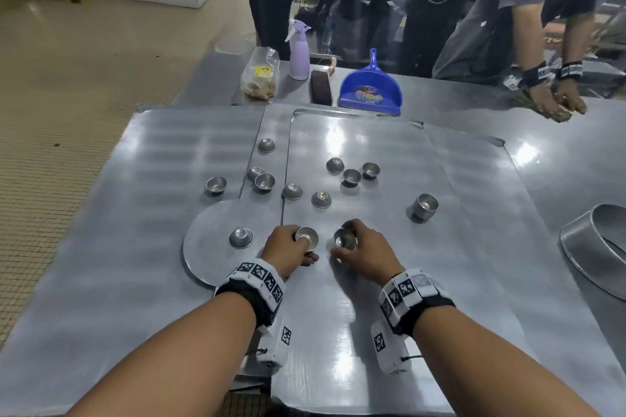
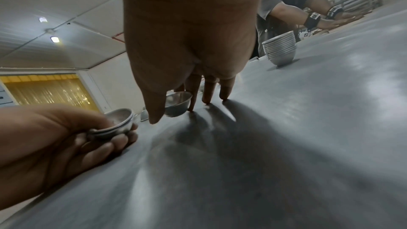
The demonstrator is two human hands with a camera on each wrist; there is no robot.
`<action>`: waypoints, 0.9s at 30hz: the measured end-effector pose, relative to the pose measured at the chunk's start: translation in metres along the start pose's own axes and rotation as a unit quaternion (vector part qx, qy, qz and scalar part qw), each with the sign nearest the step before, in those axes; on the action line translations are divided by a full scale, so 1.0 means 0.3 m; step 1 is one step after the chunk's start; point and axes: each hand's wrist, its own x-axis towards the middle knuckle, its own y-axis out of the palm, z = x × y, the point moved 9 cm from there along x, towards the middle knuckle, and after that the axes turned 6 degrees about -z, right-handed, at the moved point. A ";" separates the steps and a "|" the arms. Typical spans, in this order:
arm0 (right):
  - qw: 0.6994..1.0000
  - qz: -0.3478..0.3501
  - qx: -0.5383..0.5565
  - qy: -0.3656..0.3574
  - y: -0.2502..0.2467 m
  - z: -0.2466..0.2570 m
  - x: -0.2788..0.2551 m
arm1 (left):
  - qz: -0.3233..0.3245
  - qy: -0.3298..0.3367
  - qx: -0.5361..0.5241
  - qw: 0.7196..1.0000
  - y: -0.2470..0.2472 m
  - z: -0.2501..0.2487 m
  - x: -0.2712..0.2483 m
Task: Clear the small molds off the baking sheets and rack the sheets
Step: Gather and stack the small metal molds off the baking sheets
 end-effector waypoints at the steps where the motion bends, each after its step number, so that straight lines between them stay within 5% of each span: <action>1: 1.000 -0.004 0.006 0.003 -0.007 -0.001 -0.004 | -0.005 0.000 -0.002 1.000 -0.002 -0.008 0.002; 9: 0.996 -0.053 0.052 -0.050 -0.058 0.080 -0.038 | -0.049 0.014 -0.010 0.999 -0.007 -0.083 0.033; 19: 0.991 -0.072 0.092 -0.057 -0.048 0.132 0.027 | 0.012 -0.051 -0.165 0.985 0.098 -0.132 0.033; 27: 0.996 -0.017 0.088 -0.027 -0.014 0.020 0.091 | 0.015 -0.041 -0.096 0.994 0.100 -0.111 0.138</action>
